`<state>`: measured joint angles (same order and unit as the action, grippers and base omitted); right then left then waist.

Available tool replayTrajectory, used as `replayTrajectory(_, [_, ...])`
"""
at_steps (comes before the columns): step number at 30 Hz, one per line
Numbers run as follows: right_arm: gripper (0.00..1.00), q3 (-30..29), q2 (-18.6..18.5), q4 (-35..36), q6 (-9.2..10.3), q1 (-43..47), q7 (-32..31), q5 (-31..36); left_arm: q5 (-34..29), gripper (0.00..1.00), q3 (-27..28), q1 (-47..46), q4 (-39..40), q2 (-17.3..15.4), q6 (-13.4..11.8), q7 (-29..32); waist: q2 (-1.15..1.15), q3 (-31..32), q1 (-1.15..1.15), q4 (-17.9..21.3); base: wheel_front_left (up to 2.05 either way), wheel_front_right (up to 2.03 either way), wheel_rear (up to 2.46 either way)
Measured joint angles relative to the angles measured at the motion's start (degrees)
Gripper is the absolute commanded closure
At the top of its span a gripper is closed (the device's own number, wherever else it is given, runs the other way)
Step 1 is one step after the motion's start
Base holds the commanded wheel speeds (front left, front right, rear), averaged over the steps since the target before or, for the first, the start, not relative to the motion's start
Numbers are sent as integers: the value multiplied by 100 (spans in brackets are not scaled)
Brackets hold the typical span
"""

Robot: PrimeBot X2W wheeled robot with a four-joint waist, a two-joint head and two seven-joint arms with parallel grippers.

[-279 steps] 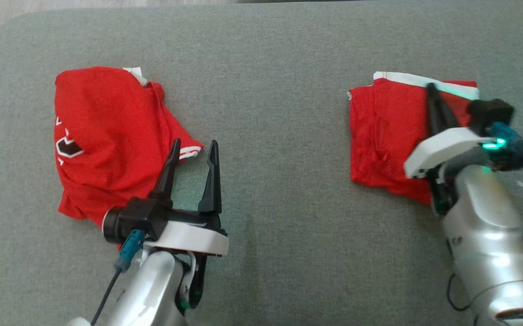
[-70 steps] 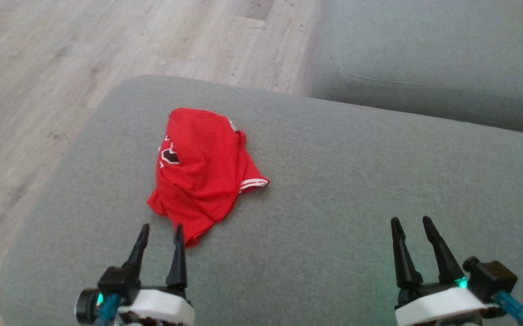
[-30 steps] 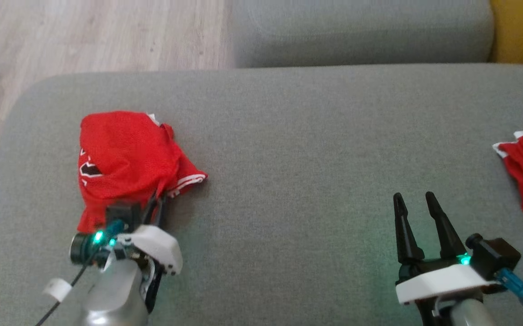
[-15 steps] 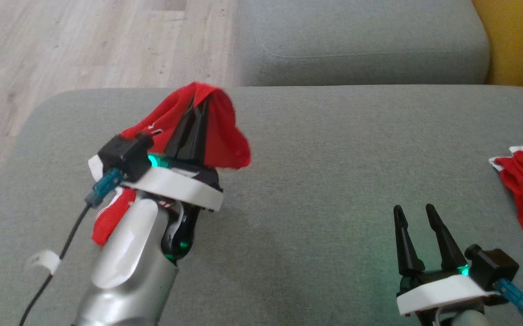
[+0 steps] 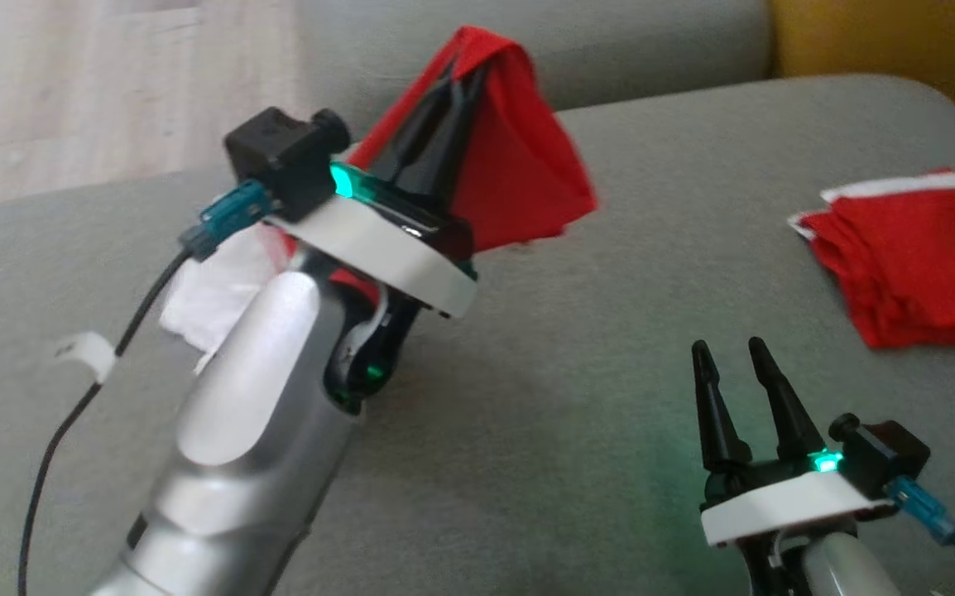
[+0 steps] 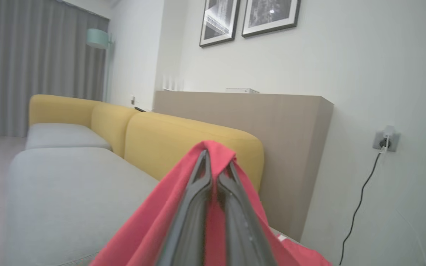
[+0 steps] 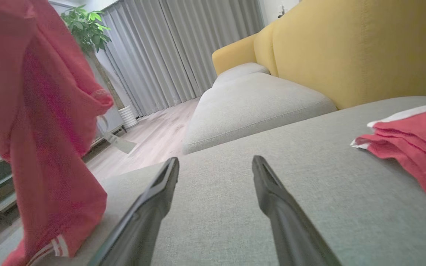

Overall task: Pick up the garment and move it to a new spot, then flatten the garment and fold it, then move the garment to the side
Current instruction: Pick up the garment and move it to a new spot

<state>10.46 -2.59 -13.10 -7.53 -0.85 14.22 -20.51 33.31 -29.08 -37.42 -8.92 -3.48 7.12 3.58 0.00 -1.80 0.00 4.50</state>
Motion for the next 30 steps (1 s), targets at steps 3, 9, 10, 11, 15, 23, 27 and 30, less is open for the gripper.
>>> replayTrajectory(3, [0, 56, -1, -4, 0, -40, 0, -77, 24, 100, -133, -86, -27, 35, -9, 97, 0, -66, 0, 296, 0, 0, 0])
replayTrajectory(9, [0, 181, -4, 8, 0, -258, 0, -256, 74, 100, -336, -376, -377, 76, -59, 87, 0, -201, 0, 807, 0, 0, 0])
replayTrajectory(10, [0, 214, -4, 12, 0, -277, 0, -272, 110, 100, -382, -420, -498, 76, -62, 79, 0, -233, 0, 906, 0, 0, 0])
replayTrajectory(11, [0, 244, -4, 15, 0, -285, 0, -272, 112, 52, -459, -465, -638, 75, -62, 64, 0, -266, 0, 999, 0, 0, 0])
replayTrajectory(15, [0, 293, -4, 36, 0, -326, 0, -330, 78, 0, -882, -542, -1260, 91, -47, -52, 0, -422, 0, 1322, 0, 0, 0])
replayTrajectory(23, [0, 357, -5, 47, 0, -330, 0, -371, -68, 0, -995, -673, -2536, -96, -9, -560, 0, -652, 1, 1511, 0, 0, 0])
replayTrajectory(27, [0, 303, -4, 45, 0, -327, 0, -360, -89, 0, -950, -741, -2649, -157, -13, -931, 0, -614, 0, 1313, 0, 0, 0])
replayTrajectory(30, [0, 187, -5, 42, 0, -324, 0, -294, -134, 0, -873, -717, -2617, -210, -129, -1265, 0, -559, 0, 1100, 0, 0, 0])
